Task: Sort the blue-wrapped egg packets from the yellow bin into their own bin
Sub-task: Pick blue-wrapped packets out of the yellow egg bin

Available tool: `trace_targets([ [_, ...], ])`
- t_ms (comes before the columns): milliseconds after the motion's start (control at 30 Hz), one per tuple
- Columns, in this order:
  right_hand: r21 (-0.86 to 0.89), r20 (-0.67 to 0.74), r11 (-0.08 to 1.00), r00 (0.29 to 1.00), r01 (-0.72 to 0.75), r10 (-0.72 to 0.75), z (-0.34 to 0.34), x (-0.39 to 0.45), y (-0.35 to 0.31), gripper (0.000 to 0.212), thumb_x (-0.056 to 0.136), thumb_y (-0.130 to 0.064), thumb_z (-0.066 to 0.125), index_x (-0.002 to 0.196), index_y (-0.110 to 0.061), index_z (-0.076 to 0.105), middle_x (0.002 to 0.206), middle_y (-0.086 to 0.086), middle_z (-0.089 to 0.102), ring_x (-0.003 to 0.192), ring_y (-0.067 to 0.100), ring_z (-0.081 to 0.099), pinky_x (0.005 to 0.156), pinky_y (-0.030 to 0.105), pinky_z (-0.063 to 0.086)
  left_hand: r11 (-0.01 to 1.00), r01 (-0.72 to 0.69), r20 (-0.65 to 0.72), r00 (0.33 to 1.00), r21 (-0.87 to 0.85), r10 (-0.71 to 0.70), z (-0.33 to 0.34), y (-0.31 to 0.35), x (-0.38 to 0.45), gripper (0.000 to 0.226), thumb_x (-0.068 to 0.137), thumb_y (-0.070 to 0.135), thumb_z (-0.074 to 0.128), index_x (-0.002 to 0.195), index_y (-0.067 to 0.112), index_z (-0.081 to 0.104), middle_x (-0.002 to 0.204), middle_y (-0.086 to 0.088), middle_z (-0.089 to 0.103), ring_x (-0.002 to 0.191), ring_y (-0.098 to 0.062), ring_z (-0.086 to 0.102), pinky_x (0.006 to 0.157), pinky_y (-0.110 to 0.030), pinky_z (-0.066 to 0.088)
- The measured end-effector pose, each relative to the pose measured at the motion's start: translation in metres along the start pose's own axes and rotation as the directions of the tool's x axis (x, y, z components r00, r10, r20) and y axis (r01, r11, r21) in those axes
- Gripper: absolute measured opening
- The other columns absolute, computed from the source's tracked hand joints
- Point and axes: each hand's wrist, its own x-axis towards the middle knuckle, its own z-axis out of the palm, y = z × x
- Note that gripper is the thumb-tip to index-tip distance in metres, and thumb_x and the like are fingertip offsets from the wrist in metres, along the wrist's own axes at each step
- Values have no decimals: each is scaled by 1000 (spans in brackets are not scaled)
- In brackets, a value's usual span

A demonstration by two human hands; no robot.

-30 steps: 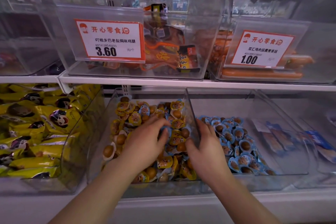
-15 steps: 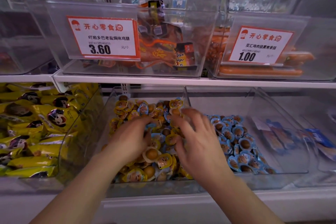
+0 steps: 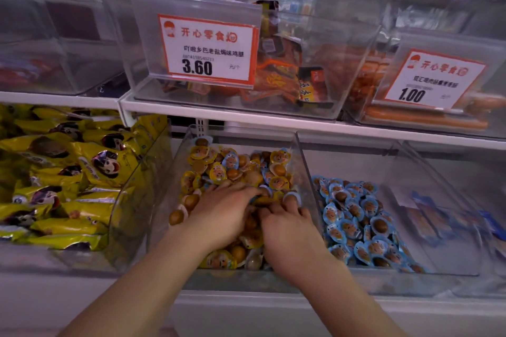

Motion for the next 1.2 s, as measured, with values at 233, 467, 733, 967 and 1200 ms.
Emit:
trace_targets([
  [233,326,-325,945,939,2,110,7,0,3,33,90,-14,54,119,-25,66,106,4,68,107,28,59,88,34,46,965,92,-174,975,-246,-138,-4,-14,-3,22,92,22,61,107,37,68,121,11,60,111,-16,59,89,-32,48],
  [467,526,-438,850,869,38,232,0,4,0,26,93,-8,55,111,-18,71,87,4,75,76,22,70,63,28,54,986,110,-153,980,-129,-130,-5,-12,-8,27,95,39,56,122,40,59,125,9,64,112,-19,61,85,-32,47],
  [733,916,-340,359,823,179,456,-17,-17,11,34,103,-11,46,94,-36,67,75,-5,71,53,12,68,50,21,54,967,257,-128,959,2,-254,-1,2,10,24,91,54,55,94,31,61,85,6,66,89,-22,62,79,-34,35],
  [967,987,-149,32,828,156,540,-31,-23,25,30,104,-4,41,98,-16,67,77,6,72,49,26,66,48,25,54,968,68,-471,864,-243,-179,-21,-1,7,22,98,45,49,101,25,59,87,1,66,87,-27,61,77,-41,46],
  [1200,758,265,-652,919,-11,293,-37,-20,8,21,98,-18,55,104,-3,69,78,14,69,61,29,66,57,39,58,539,-120,-392,816,-834,-425,-24,57,5,13,99,33,54,95,23,63,84,7,71,79,-5,67,71,-18,51],
])
